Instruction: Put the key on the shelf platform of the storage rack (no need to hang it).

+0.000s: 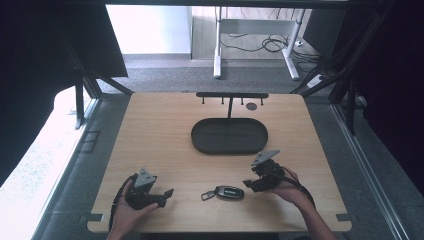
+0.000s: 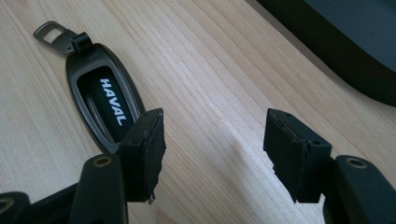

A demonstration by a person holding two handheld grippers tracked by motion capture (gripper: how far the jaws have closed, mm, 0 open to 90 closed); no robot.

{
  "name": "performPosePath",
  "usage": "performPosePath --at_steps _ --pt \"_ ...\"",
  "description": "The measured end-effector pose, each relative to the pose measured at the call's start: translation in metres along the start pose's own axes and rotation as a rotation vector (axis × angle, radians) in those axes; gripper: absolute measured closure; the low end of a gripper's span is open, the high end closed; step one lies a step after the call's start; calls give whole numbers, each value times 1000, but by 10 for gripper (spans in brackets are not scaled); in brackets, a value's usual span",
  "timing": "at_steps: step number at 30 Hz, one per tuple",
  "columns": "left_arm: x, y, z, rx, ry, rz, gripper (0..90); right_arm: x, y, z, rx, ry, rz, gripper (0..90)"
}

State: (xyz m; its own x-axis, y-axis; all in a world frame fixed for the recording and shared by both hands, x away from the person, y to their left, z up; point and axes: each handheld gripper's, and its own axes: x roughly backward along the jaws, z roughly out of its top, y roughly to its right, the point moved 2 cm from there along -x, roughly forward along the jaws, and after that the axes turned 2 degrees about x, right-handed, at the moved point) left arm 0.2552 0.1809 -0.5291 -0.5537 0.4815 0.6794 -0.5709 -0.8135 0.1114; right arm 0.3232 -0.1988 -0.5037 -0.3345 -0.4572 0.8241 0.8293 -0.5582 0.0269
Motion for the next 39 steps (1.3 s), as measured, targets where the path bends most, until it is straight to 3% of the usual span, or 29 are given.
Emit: performPosePath --at_steps 28,39 --pt "-1 2 1 -7 -6 -2 207 -13 -13 13 42 -46 54 372" --pt "0 1 1 -2 -1 -2 208 -18 -20 24 80 -67 69 367"
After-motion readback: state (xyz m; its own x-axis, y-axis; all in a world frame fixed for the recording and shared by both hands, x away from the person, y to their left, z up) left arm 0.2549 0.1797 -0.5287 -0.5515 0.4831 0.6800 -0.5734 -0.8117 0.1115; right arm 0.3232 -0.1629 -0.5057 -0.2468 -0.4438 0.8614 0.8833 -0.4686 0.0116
